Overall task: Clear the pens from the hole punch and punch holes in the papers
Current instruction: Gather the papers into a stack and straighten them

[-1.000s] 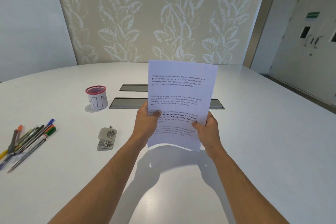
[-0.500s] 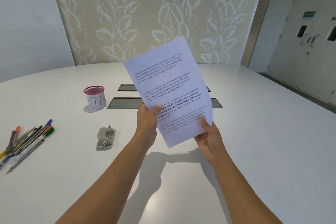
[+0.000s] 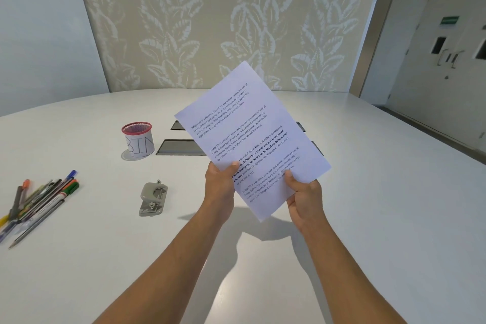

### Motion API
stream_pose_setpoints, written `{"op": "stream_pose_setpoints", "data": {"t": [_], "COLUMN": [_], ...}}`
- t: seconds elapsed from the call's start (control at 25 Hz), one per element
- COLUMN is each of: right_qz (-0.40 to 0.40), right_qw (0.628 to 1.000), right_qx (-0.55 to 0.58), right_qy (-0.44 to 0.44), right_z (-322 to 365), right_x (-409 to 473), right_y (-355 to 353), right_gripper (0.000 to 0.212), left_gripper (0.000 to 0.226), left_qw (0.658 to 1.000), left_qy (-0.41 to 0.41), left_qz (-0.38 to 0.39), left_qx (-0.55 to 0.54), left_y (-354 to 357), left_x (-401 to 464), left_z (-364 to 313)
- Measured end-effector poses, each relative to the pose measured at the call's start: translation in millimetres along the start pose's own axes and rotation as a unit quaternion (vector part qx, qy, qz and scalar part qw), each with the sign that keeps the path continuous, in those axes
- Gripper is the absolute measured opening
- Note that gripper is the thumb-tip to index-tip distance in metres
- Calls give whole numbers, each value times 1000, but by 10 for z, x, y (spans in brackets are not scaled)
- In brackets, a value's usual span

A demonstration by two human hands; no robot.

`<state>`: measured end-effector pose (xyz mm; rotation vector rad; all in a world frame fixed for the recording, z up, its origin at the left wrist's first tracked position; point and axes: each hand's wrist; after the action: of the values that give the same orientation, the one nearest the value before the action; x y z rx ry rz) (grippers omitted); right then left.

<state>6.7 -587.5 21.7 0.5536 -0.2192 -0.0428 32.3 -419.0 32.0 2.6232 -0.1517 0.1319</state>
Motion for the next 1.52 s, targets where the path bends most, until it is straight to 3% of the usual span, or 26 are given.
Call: {"op": "stream_pose_setpoints", "data": {"t": [0.2,0.52,0.64,0.8,1.12,1.28,1.52], "right_qz": [-18,25,50,61,22,4,-12], "right_qw": [995,979,971,959,957,951,958], "right_qx": [-91,-203,-233,-276,-290,-309,-287], "right_qy": [-27,-11,-4,7,-25,17,-8], "right_z": [92,427,561,595,435,150,199], "right_x": [83,185,203,256,359,230,288], "right_y": [-130,-450,-528,-498,-323,-332,-272], "right_gripper": [28,28,28,27,27,19,20], "left_gripper": [37,53,45,33,30,30,31], "left_qw": [1000,1000,997,978,951,955,952], "left_qy": [0,18,6,1,72,48,84], "left_qz": [19,-16,-25,39,11,-12,-21], "left_qx": [-16,-6,67,204,299,293,293], "left_y": [-17,-521,-724,-748,-614,-747,-751], "left_x": [-68,74,133,132,107,32,71], "left_z": [-103,-334,-461,-601,-618,-359,-397]}}
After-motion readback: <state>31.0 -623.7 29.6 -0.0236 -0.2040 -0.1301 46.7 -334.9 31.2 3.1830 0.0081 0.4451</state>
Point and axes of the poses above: each hand's wrist, its own x-axis towards the middle knuckle, its own y-axis out of the palm, z = x × y, and after that the axes turned 11 degrees about z, right-handed
